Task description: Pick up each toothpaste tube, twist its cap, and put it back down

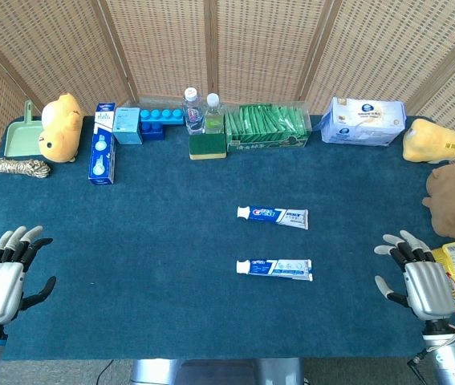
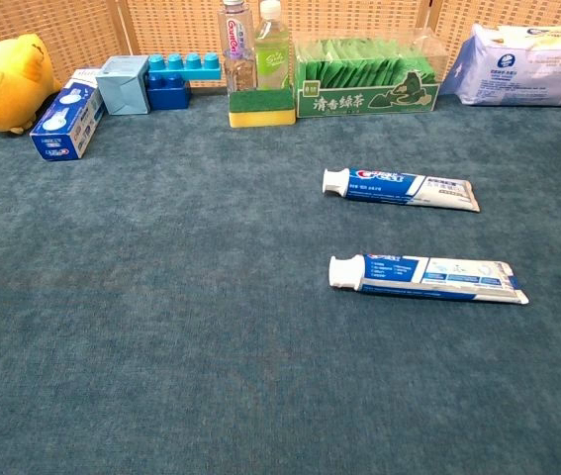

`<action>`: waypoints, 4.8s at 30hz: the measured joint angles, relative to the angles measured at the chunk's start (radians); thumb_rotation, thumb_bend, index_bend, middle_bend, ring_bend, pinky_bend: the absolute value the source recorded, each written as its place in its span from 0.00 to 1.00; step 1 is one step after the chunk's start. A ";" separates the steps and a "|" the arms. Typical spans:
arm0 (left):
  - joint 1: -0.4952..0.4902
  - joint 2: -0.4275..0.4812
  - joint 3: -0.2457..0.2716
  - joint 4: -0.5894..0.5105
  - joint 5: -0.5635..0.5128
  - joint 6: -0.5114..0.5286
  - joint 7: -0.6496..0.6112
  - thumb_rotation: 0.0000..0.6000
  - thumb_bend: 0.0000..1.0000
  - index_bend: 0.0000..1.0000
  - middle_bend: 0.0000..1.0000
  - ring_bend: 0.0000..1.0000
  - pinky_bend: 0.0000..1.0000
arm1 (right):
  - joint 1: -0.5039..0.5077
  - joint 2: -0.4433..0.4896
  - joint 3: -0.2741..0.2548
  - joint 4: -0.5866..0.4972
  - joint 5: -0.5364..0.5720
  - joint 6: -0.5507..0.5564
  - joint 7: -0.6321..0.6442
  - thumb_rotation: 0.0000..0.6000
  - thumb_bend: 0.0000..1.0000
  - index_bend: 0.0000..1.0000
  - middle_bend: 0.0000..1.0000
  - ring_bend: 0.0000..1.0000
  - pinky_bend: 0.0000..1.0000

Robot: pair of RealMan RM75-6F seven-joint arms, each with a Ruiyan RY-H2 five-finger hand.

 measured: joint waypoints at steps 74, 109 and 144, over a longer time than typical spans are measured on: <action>-0.075 0.034 -0.039 -0.015 -0.043 -0.089 -0.060 1.00 0.29 0.20 0.13 0.02 0.00 | 0.314 -0.256 0.049 -0.074 0.305 -0.395 -0.520 1.00 0.20 0.32 0.23 0.11 0.18; -0.068 0.023 -0.032 0.033 -0.015 -0.072 -0.126 1.00 0.29 0.20 0.11 0.01 0.00 | 0.427 -0.323 0.048 -0.113 0.561 -0.416 -0.713 1.00 0.26 0.39 0.25 0.11 0.21; -0.047 0.052 -0.013 -0.011 0.019 -0.056 -0.112 1.00 0.29 0.19 0.12 0.04 0.07 | 0.426 -0.177 0.037 -0.092 0.330 -0.555 -0.013 1.00 0.52 0.89 0.70 0.63 0.74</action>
